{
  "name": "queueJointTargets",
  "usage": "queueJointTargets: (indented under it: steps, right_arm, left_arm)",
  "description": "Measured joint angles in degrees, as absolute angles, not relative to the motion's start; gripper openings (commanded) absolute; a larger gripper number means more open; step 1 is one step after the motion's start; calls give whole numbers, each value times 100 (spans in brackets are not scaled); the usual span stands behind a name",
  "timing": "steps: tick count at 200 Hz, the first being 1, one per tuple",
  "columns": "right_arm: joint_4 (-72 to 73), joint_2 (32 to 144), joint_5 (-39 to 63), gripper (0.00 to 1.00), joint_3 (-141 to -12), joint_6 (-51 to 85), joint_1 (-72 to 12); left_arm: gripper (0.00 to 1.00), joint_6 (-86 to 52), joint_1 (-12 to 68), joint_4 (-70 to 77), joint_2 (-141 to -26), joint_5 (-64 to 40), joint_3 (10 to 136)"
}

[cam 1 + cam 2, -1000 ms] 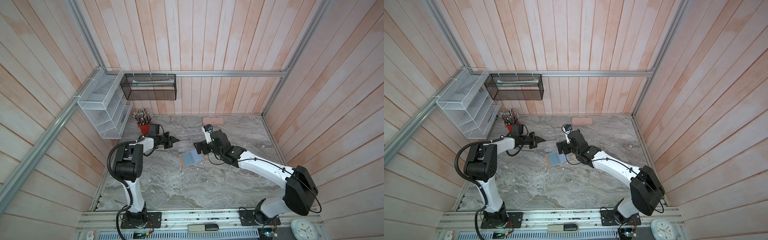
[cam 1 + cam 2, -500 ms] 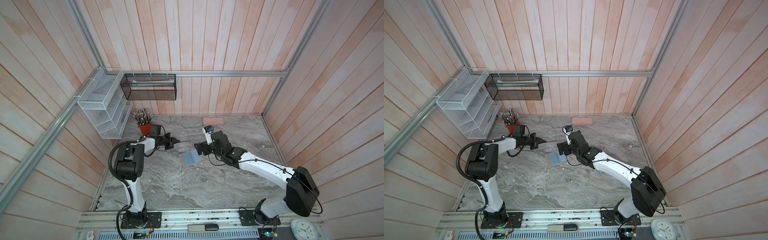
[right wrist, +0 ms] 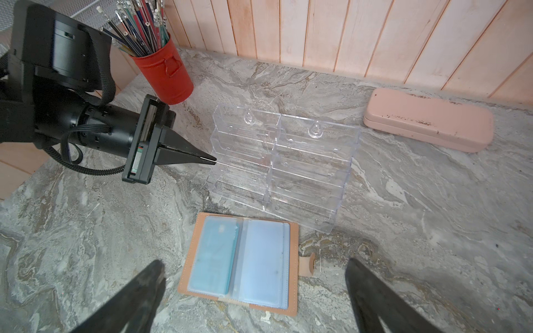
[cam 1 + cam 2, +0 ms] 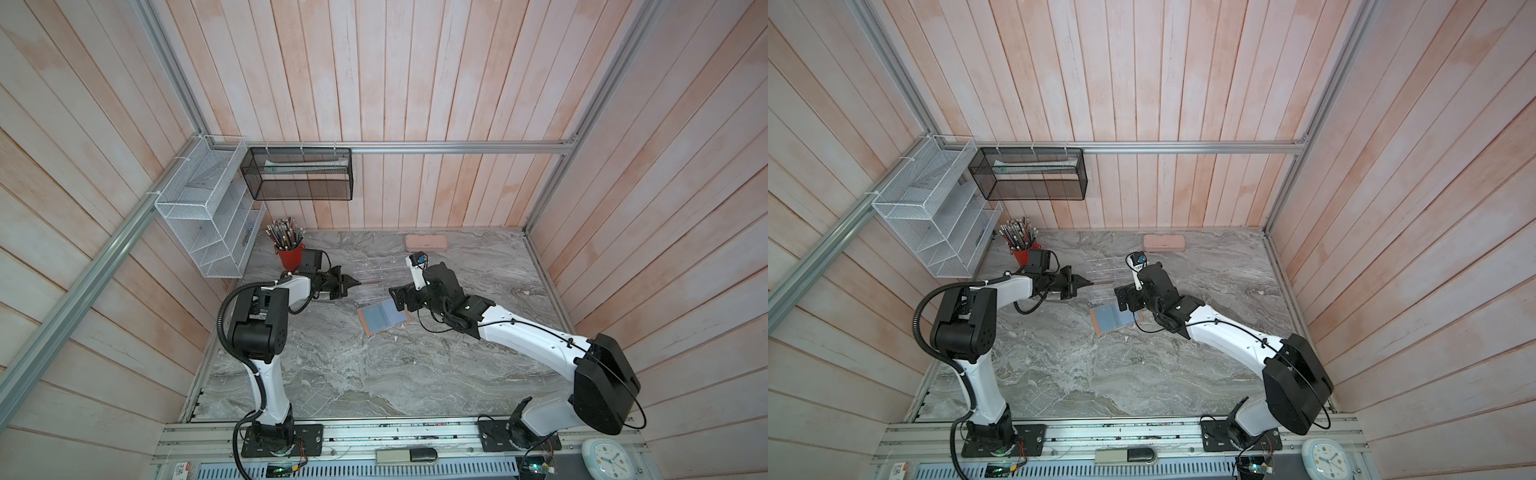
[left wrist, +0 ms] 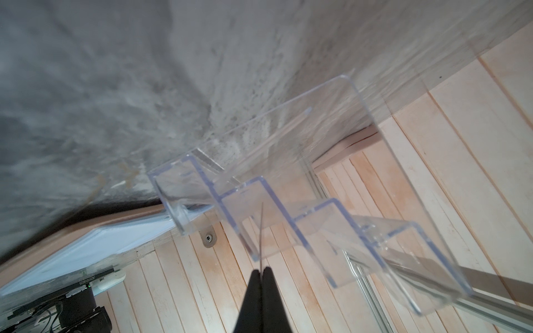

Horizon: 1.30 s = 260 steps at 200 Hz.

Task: Take the credit cards out of the card holder
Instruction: Place the credit card in the storage box.

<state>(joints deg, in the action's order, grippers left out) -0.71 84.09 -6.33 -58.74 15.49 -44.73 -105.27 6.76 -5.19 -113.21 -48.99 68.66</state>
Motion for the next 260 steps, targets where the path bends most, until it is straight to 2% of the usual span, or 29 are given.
queueJointTargets:
  steps: [31,54,84,226,260]
  right_arm:
    - [-14,8407,-631,98,-5874,1551,-4473]
    - [8,8407,-631,98,-5872,1551,-4473]
    - [27,8377,-628,98,-5808,1551,-4473]
    - [47,8409,-480,98,-5828,1549,-4473]
    - [16,8624,-272,98,-6012,1549,-4445]
  left_arm:
    - [1,-10521,676,-532,-11321,-4899,6866]
    - [8,-10475,676,-609,-11321,-4877,6875]
    - [13,-10274,676,-928,-11327,-4790,7067]
    - [15,-8995,513,-2211,-11325,-4335,7865]
    - [22,-8589,499,-2493,-11323,-4233,7924]
